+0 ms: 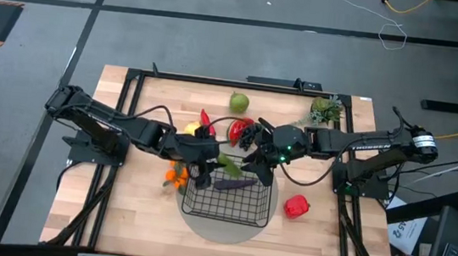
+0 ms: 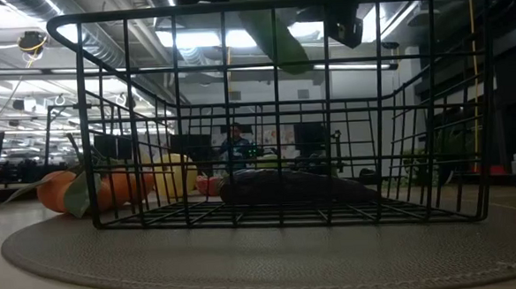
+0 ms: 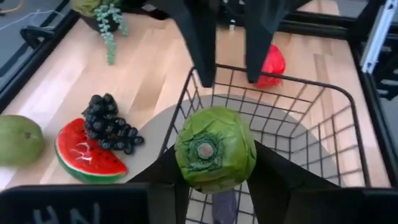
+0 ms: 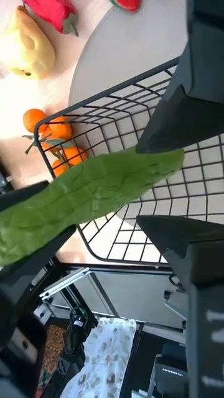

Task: Build produce basket
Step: Put the green cucumber into the black wire basket, then put the top oranges tangerines into the black wire basket

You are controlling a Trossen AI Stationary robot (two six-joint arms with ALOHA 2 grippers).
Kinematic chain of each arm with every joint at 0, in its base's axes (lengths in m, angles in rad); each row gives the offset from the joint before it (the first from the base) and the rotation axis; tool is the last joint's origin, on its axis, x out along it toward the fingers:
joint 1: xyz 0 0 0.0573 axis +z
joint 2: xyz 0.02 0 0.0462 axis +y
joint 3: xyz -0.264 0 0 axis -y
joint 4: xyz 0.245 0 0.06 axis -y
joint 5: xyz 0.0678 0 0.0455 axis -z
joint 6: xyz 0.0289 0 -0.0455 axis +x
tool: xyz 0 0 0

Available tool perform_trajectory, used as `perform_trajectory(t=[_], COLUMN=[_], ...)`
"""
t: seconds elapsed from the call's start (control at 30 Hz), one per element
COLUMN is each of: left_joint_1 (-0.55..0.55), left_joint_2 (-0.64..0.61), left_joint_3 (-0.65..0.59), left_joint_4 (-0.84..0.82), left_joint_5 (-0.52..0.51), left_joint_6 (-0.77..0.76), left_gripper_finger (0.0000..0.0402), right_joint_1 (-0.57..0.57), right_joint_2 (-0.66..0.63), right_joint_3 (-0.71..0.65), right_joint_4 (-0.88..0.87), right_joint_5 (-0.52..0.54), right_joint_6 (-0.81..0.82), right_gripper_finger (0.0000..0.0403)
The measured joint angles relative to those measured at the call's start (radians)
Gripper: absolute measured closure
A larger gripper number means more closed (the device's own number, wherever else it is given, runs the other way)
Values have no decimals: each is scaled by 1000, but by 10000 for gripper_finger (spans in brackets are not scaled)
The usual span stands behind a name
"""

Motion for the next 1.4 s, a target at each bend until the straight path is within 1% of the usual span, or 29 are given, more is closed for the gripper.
perform_trajectory(t=[0.07,0.2,0.33,0.43,0.57,0.73,0.9,1.0,1.07,1.13,1.17,1.27,1.4], left_joint_1=[3,15,7,-5,-25,-38,-38,-39,-39,-39,-39,-24,-17], left_joint_2=[0,0,0,0,0,0,-3,-3,-7,-30,-44,-96,-174], left_joint_3=[0,0,0,0,0,0,0,0,1,1,1,1,1], left_joint_4=[14,11,12,12,13,12,13,5,-44,-168,-232,-447,-660], left_joint_5=[-12,31,41,43,42,42,41,50,74,73,62,33,7], left_joint_6=[-45,-115,-116,-116,-116,-115,-169,-166,-143,-135,-156,-294,-473], left_gripper_finger=[265,227,193,178,172,171,171,171,174,177,179,181,181], right_joint_1=[0,0,0,0,0,0,0,0,0,0,0,0,0], right_joint_2=[0,0,0,0,0,0,0,0,0,0,0,0,0], right_joint_3=[0,0,0,0,0,0,0,0,0,0,0,0,-1], right_joint_4=[0,4,7,7,7,8,15,15,14,14,13,6,0], right_joint_5=[0,1,12,40,71,76,159,196,202,202,201,186,184], right_joint_6=[0,-2,-2,-2,-3,1,-1,-2,-2,13,28,28,27], right_gripper_finger=[232,231,231,231,231,231,231,231,231,231,231,231,231])
